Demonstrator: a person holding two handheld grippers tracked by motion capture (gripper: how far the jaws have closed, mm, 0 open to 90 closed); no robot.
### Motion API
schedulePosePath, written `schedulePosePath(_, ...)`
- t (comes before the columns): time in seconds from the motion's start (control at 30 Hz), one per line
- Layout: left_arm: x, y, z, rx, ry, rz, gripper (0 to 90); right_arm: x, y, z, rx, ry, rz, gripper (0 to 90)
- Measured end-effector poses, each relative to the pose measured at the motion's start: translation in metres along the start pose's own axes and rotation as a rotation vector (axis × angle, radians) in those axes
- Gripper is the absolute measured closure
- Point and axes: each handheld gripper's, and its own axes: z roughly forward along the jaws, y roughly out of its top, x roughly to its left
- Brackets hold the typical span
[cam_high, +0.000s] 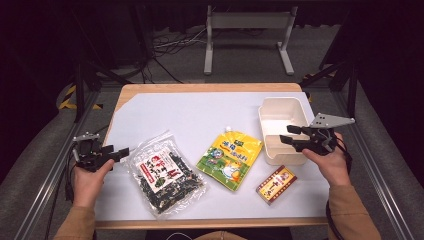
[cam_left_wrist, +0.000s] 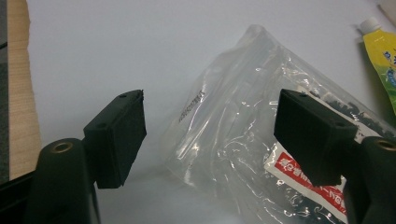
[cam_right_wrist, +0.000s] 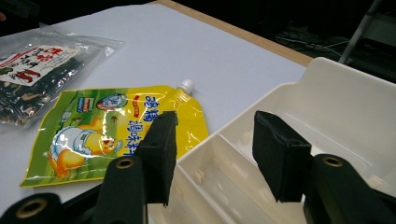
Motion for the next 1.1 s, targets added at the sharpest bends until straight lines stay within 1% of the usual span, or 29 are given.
schedulePosePath(0.03, 0.001, -0.001, 0.001, 0.001, 0.004, -0.002, 27.7, 0.0, 0.0, 0.001, 0.003, 0.001, -0.004, 50.3)
schedulePosePath(0.07, 0.002, -0.002, 0.002, -0.003, 0.002, -0.01, 28.8, 0.0, 0.0, 0.001, 0.004, 0.008, -0.003, 50.4)
schedulePosePath(0.13, 0.005, -0.003, 0.004, -0.005, -0.007, -0.01, 31.9, 0.0, -0.001, 0.002, 0.006, 0.018, 0.005, 50.5)
schedulePosePath(0.23, 0.009, -0.005, 0.009, 0.012, 0.001, -0.019, 34.7, 0.001, -0.001, 0.004, 0.012, 0.023, 0.004, 51.3)
schedulePosePath(0.3, 0.011, -0.007, 0.012, 0.007, -0.004, -0.014, 37.7, 0.001, -0.002, 0.005, 0.014, 0.027, 0.001, 51.6)
schedulePosePath(0.33, 0.013, -0.007, 0.013, 0.004, -0.001, -0.012, 37.8, 0.002, -0.002, 0.006, 0.015, 0.03, 0.001, 51.6)
schedulePosePath(0.4, 0.014, -0.008, 0.014, -0.001, -0.02, -0.016, 37.9, 0.002, -0.002, 0.006, 0.018, 0.03, -0.002, 51.5)
schedulePosePath(0.43, 0.015, -0.008, 0.016, 0.004, -0.026, -0.019, 37.9, 0.002, -0.002, 0.007, 0.019, 0.03, -0.002, 51.5)
schedulePosePath(0.5, 0.015, -0.008, 0.017, 0.008, -0.023, -0.024, 39.3, 0.002, -0.002, 0.007, 0.02, 0.031, 0.0, 51.5)
schedulePosePath(0.57, 0.019, -0.01, 0.02, 0.019, -0.032, -0.038, 40.6, 0.003, -0.003, 0.008, 0.022, 0.032, 0.002, 51.5)
schedulePosePath(0.67, 0.025, -0.012, 0.025, 0.03, -0.071, -0.086, 41.9, 0.003, -0.003, 0.008, 0.022, 0.035, 0.001, 51.5)
schedulePosePath(0.73, 0.027, -0.013, 0.026, 0.032, -0.079, -0.1, 45.5, 0.003, -0.004, 0.008, 0.023, 0.036, 0.0, 51.5)
schedulePosePath(0.8, 0.028, -0.014, 0.026, 0.027, -0.079, -0.101, 48.2, 0.004, -0.004, 0.009, 0.024, 0.037, 0.001, 51.4)
schedulePosePath(0.9, 0.028, -0.014, 0.027, 0.021, -0.078, -0.096, 53.8, 0.004, -0.004, 0.009, 0.025, 0.037, -0.002, 51.1)
schedulePosePath(1.1, 0.029, -0.014, 0.027, 0.031, -0.068, -0.085, 67.8, 0.004, -0.004, 0.011, 0.025, 0.038, -0.002, 50.3)
